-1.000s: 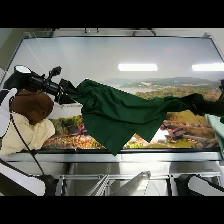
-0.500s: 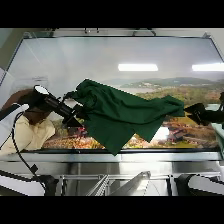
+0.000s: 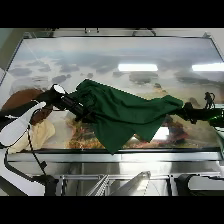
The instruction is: Fold the shirts.
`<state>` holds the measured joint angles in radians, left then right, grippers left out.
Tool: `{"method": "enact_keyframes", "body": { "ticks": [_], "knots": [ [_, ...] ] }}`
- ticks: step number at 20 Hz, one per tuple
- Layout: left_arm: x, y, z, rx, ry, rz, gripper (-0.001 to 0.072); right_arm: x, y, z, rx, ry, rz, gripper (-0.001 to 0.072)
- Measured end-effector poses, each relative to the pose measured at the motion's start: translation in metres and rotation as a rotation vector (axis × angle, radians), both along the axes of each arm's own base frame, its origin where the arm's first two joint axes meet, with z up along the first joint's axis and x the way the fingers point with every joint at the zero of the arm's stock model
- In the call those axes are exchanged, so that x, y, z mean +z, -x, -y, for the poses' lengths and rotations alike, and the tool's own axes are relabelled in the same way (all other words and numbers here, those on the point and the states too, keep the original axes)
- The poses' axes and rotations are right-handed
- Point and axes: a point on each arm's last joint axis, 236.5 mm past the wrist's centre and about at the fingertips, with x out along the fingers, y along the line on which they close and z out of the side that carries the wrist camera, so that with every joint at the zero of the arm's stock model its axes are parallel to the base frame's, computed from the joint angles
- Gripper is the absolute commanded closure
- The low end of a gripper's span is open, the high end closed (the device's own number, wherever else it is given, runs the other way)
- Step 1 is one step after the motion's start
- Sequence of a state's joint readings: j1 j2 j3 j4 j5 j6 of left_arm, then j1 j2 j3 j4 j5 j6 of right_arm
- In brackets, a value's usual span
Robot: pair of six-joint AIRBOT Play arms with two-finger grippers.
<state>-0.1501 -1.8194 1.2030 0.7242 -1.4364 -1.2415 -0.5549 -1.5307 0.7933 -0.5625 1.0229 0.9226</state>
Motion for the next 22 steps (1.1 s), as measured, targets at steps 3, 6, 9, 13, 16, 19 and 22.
{"method": "enact_keyframes", "body": {
  "ticks": [3, 6, 9, 13, 16, 19, 22],
  "knots": [
    [0.042, -0.011, 0.01, -0.029, 0.082, 0.067, 0.0686, 0.04, -0.008, -0.001, 0.037, -0.04, 0.075, 0.0697],
    [0.113, -0.021, 0.009, -0.01, 0.212, 0.173, 0.0685, 0.115, -0.011, 0.007, 0.051, -0.049, 0.222, 0.0697],
    [0.221, -0.026, 0.008, 0.046, 0.472, 0.355, 0.0685, 0.231, -0.01, 0.01, -0.022, -0.073, 0.5, 0.0697],
    [0.392, 0.001, -0.015, 0.1, 0.885, 0.697, 0.0685, 0.402, 0.023, -0.005, -0.127, -0.095, 0.996, 0.0698],
    [0.497, 0.05, -0.043, 0.078, 1.08, 0.978, 0.0684, 0.497, 0.066, -0.025, -0.156, -0.069, 1.296, 0.0697],
    [0.574, 0.115, -0.07, 0.042, 1.162, 1.255, 0.0684, 0.564, 0.106, -0.055, -0.096, -0.014, 1.503, 0.0697],
    [0.606, 0.148, -0.083, 0.087, 1.08, 1.443, 0.0683, 0.609, 0.139, -0.086, -0.015, 0.082, 1.642, 0.0697]
  ]
}}
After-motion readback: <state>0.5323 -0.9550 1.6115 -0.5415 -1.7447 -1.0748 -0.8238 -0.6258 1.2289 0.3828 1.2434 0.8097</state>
